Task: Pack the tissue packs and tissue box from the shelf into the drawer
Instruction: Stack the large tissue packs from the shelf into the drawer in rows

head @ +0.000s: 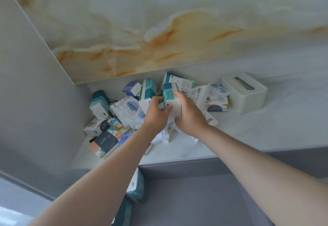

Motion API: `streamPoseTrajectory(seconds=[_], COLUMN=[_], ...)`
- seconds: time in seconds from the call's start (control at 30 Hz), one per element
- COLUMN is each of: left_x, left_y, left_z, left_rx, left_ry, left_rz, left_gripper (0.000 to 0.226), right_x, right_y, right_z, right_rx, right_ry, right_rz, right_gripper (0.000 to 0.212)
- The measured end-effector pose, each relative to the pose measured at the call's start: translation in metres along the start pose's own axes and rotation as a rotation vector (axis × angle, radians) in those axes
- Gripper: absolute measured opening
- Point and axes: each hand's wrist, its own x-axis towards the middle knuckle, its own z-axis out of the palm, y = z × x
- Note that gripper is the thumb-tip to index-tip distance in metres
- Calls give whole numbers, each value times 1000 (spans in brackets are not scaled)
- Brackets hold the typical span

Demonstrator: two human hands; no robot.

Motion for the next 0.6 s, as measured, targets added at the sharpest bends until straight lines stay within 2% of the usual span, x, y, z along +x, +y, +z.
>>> streamPoseTrajectory(seconds=[0.17,0.27,0.43,0.6], left_x=[-40,-70,-112,-168], left_y=[-1,-9,-47,-112], left_z=[-44,-68,-111,-142], left_rx=[-142,-20,-42,89], left_ry=[0,-10,-71,-231], left_rz=[-11,6,-69,-188], left_gripper=[31,31,24,18], right_x=[-28,-46,-78,-111], right_y=[-35,-60,-103,-114], right_z=[-1,6,19,53], right_rx=[-26,-58,-24,-58], right_ry=[-88,-74,-356,-660], right_rz=[-125,-242,-56,40], right_gripper=[99,88,105,89])
